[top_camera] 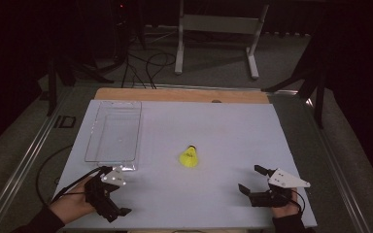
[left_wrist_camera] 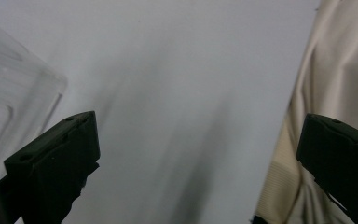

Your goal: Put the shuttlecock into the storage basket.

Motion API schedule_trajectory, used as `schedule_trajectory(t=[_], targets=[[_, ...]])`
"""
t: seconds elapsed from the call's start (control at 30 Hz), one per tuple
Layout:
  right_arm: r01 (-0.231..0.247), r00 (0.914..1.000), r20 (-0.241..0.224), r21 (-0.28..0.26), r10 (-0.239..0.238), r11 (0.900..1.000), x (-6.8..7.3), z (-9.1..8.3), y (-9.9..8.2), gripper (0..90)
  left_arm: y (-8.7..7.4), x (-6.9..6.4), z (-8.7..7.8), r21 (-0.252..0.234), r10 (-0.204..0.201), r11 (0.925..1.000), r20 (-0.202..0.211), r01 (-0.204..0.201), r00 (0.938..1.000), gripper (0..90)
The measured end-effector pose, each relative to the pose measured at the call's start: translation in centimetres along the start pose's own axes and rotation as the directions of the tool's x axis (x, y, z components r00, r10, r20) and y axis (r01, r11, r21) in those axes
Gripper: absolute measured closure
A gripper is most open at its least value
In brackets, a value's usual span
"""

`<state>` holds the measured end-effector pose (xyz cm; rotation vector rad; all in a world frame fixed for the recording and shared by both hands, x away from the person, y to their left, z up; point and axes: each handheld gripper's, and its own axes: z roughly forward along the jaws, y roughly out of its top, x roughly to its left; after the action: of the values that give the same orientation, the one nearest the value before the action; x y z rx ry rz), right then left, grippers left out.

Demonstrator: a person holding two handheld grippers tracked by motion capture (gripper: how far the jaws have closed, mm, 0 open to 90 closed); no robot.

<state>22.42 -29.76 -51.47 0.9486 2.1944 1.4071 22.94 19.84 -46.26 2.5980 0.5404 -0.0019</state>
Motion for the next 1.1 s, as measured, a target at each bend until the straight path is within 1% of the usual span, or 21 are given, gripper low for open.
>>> schedule_trajectory(t=[0.07,0.2,0.27,0.33,0.4,0.43,0.5,0.6,0.67,0.73,0.77,0.8,0.9,0.93,1.0,1.03,1.07,1.1], targets=[[0.002,1.0,0.0,0.003,-0.002,1.0,0.0,0.0,0.0,8.6,0.5,0.0,0.2,0.022,0.002,0.9998,-0.003,-0.002,1.0,0.3],[0.002,1.0,-0.002,0.005,-0.002,1.0,0.0,0.0,0.0,8.6,1.3,0.2,0.6,0.055,-0.017,0.9984,0.015,0.017,0.9997,0.3],[0.004,1.0,-0.002,0.003,-0.004,1.0,0.0,0.0,0.1,8.5,1.7,0.3,0.8,0.064,-0.029,0.9976,0.015,0.028,0.9995,0.3],[0.0,1.0,-0.008,0.004,0.0,1.0,0.0,0.0,0.0,8.6,2.1,0.3,0.9,0.076,-0.034,0.9965,0.001,0.034,0.9994,0.3],[-0.001,1.0,-0.009,0.003,0.001,1.0,0.0,0.0,0.0,8.6,2.5,0.0,1.0,0.114,-0.036,0.9927,-0.021,0.038,0.9991,0.3],[-0.001,1.0,-0.009,0.003,0.001,1.0,0.0,0.0,0.0,8.6,2.7,-0.1,1.1,0.122,-0.035,0.9918,-0.027,0.038,0.999,0.3],[0.0,1.0,-0.01,0.0,0.0,1.0,0.0,0.0,0.1,8.6,3.2,-0.2,1.0,0.117,-0.038,0.9924,0.001,0.038,0.9993,0.3],[-0.005,0.9999,-0.011,0.003,0.005,1.0,0.0,0.0,0.0,8.5,3.8,-0.2,1.2,0.138,-0.034,0.99,0.036,0.029,0.9988,0.3],[-0.004,0.9999,-0.013,0.003,0.004,1.0,0.0,0.0,0.0,8.5,4.2,-0.3,1.4,0.156,-0.025,0.9876,0.039,0.019,0.9989,0.3],[-0.006,0.9999,-0.015,0.002,0.006,1.0,0.0,0.0,0.1,8.6,4.7,-0.2,1.6,0.161,-0.023,0.9869,0.053,0.014,0.9984,0.2],[-0.006,0.9999,-0.009,-0.001,0.006,1.0,0.0,0.0,0.1,8.6,5.0,-0.2,1.6,0.169,-0.021,0.9855,0.057,0.011,0.9982,0.3],[-0.004,1.0,-0.003,-0.001,0.004,1.0,0.0,0.0,0.1,8.6,5.2,-0.3,1.7,0.172,-0.02,0.985,0.074,0.007,0.997,0.3],[-0.006,1.0,0.005,-0.003,0.006,1.0,-0.1,0.0,0.1,8.6,6.1,-0.4,2.0,0.19,-0.009,0.9818,0.095,-0.009,0.9954,0.3],[-0.004,1.0,0.002,-0.003,0.004,1.0,-0.1,0.0,0.1,8.5,6.4,-0.4,2.1,0.196,-0.004,0.9806,0.092,-0.014,0.9957,0.3],[-0.003,1.0,0.004,-0.003,0.003,1.0,0.0,-0.1,0.1,8.5,6.9,-0.3,2.2,0.198,-0.008,0.9801,0.105,-0.013,0.9944,0.3],[-0.002,1.0,0.004,-0.002,0.002,1.0,0.0,-0.1,0.1,8.6,7.2,-0.2,2.2,0.199,-0.011,0.9799,0.099,-0.009,0.995,0.3],[-0.002,1.0,0.006,-0.004,0.002,1.0,0.0,-0.1,0.1,8.5,7.5,-0.2,2.2,0.204,-0.003,0.9789,0.096,-0.016,0.9953,0.3],[-0.002,1.0,0.006,-0.003,0.002,1.0,0.0,-0.1,0.2,8.6,7.9,-0.1,2.2,0.196,-0.001,0.9803,0.107,-0.02,0.9942,0.3]])
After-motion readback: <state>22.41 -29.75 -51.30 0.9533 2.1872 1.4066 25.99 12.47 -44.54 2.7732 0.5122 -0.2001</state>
